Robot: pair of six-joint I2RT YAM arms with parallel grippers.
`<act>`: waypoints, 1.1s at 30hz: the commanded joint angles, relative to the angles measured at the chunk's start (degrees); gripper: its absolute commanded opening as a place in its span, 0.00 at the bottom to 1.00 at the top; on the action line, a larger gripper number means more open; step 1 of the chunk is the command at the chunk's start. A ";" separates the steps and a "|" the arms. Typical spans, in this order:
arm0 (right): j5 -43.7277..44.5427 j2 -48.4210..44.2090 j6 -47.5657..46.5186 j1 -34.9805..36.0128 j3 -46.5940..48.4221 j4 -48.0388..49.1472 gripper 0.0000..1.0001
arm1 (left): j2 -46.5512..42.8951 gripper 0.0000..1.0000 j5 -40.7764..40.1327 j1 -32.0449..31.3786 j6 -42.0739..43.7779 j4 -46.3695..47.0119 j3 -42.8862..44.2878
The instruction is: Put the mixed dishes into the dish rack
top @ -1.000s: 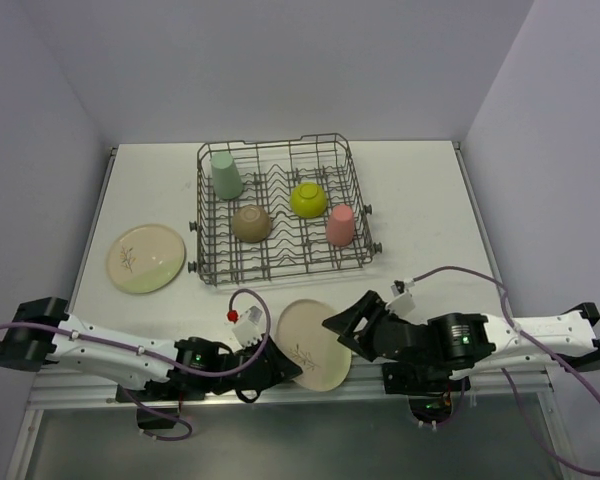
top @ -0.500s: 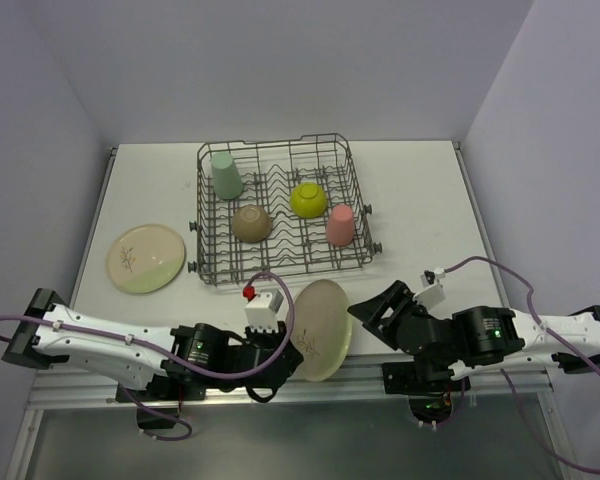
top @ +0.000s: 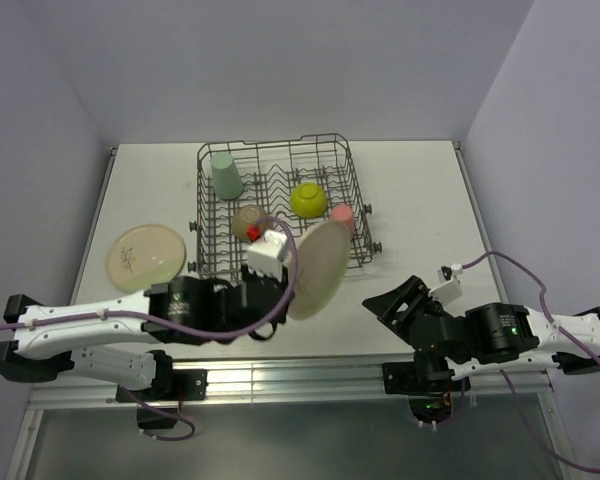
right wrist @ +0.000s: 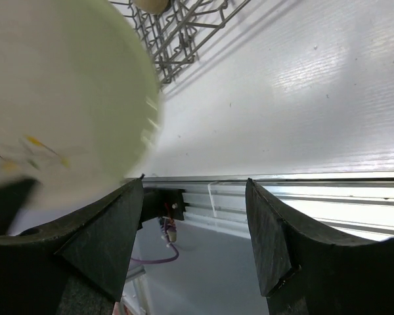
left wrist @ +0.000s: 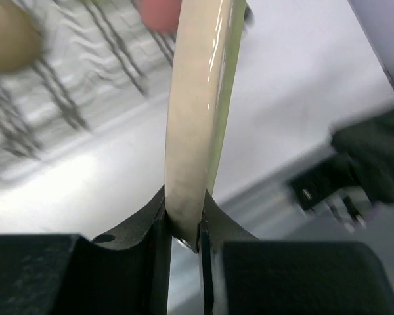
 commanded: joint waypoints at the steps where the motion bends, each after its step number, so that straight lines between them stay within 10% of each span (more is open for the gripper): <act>1: 4.03 0.21 1.13 0.45 1.98 -3.87 0.71 | -4.95 0.00 -3.46 8.17 21.36 12.93 7.61; 8: 4.64 0.39 1.83 0.36 3.48 -8.53 0.71 | 1.46 0.00 2.95 19.32 44.61 18.39 17.21; 12: 4.91 1.00 0.52 0.36 4.71 -9.32 0.70 | 1.29 0.00 20.04 27.77 56.88 24.28 15.12; 20: 5.00 1.53 0.25 0.36 5.15 -13.18 0.70 | 2.61 0.00 40.46 46.75 64.31 30.43 5.63; 33: 7.90 1.79 -5.54 0.27 9.45 -13.01 0.70 | 1.37 0.00 64.23 56.70 71.69 40.21 -4.33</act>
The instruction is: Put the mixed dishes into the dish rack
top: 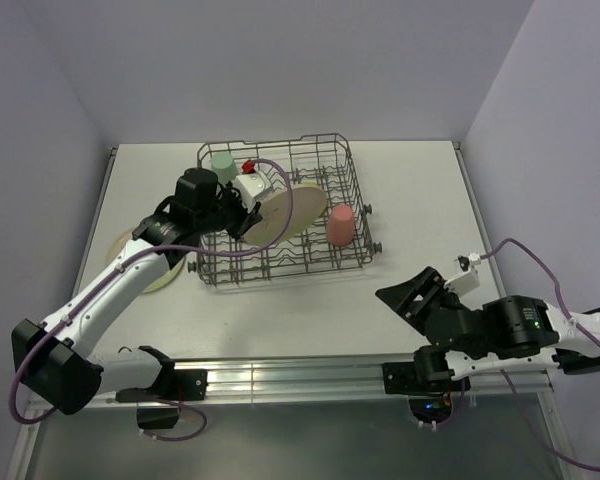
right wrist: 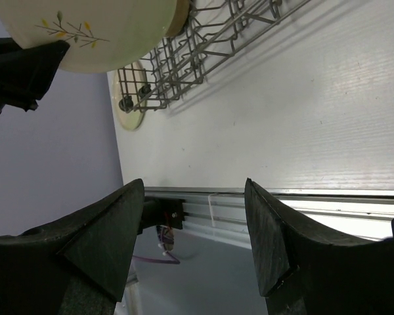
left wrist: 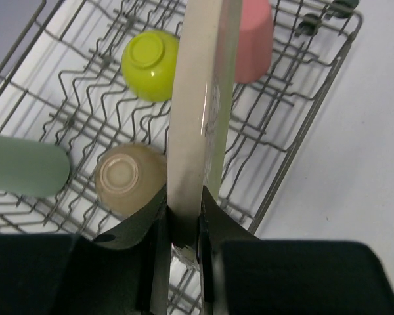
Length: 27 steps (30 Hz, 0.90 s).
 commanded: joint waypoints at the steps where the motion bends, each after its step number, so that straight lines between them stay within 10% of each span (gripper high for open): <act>1: 4.40 3.40 -2.71 0.36 3.49 -6.35 0.70 | -1.68 0.00 9.91 1.99 2.43 13.80 4.62; 27: 6.68 2.98 -7.28 0.36 4.20 -5.56 0.69 | 16.60 0.00 22.13 11.75 7.17 17.58 11.56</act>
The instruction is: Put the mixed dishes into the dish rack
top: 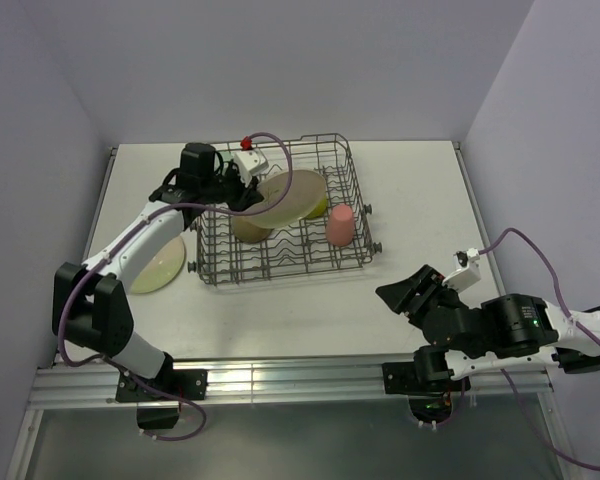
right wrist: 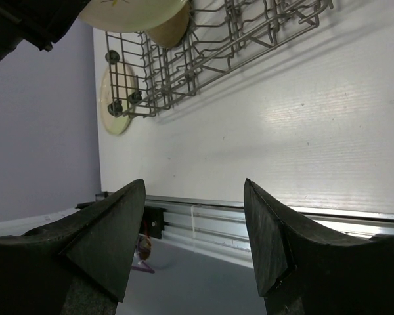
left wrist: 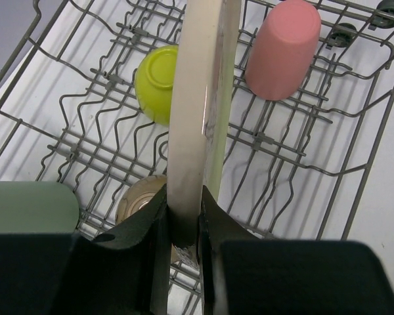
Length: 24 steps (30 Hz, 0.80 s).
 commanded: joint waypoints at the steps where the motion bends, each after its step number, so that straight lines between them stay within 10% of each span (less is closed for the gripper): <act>1: 4.00 -0.23 0.28 0.36 1.27 -5.77 0.68 | 0.01 0.00 4.86 0.87 2.21 9.36 4.85; 24: 4.79 -2.34 1.95 0.36 0.39 -6.39 0.68 | 10.21 0.00 6.45 3.24 5.56 2.86 7.14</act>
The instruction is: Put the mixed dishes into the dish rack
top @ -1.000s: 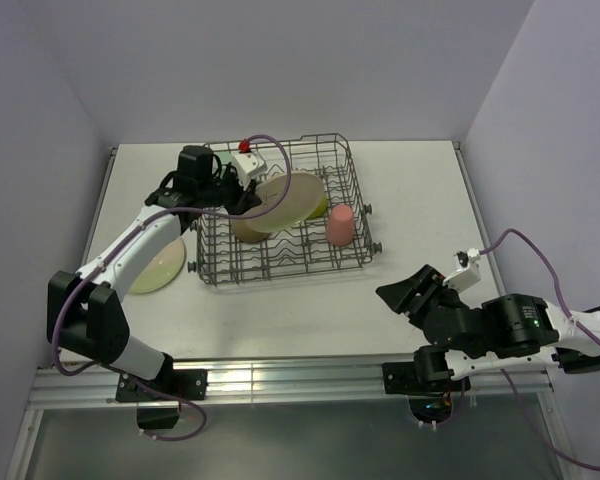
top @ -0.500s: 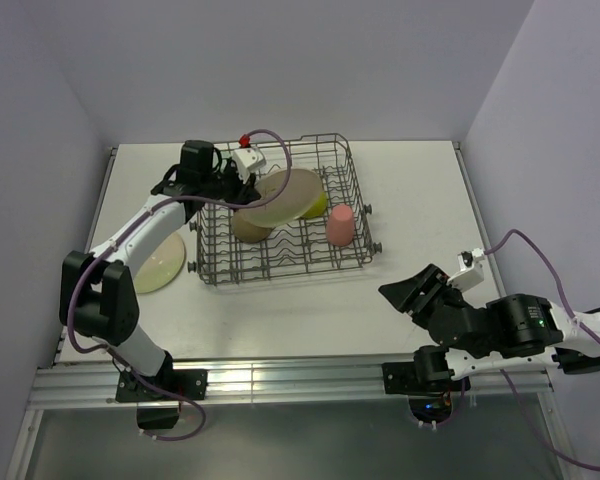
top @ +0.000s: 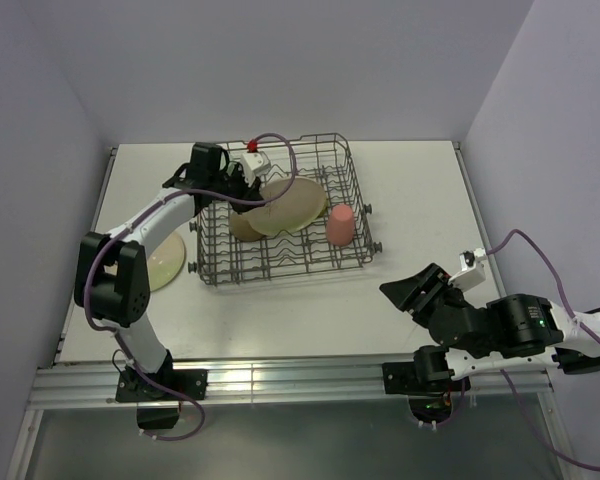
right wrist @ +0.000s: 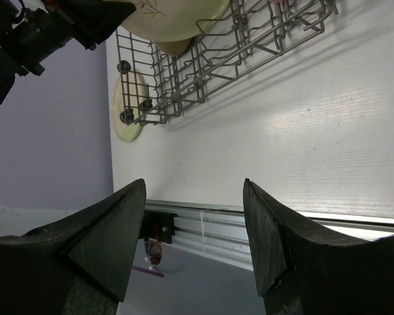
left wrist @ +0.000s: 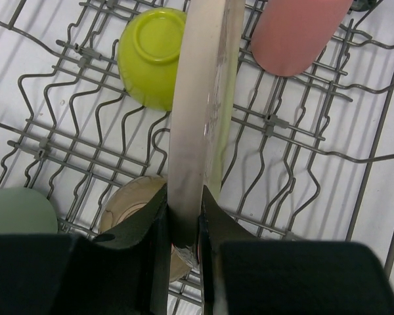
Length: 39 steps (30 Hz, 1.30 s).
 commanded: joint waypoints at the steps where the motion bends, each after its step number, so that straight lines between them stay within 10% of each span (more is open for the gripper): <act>1: 3.43 -0.64 1.25 0.36 0.30 -6.39 0.68 | -1.48 0.00 1.46 0.88 1.77 4.89 1.42; 18: 3.35 0.50 1.08 0.36 0.48 -6.39 0.68 | 6.52 0.10 3.48 4.75 -0.15 -1.02 4.77; 23: 3.26 1.03 0.73 0.36 0.74 -6.39 0.68 | 4.67 0.31 3.49 4.92 -1.65 1.82 1.50; 27: 3.08 0.76 0.55 0.36 0.39 -6.04 0.68 | 2.66 0.70 2.16 4.92 -2.88 3.83 -0.69; 39: 2.56 0.68 -0.50 0.36 0.12 -5.07 0.68 | -6.48 0.98 0.85 4.66 -6.58 8.94 -5.44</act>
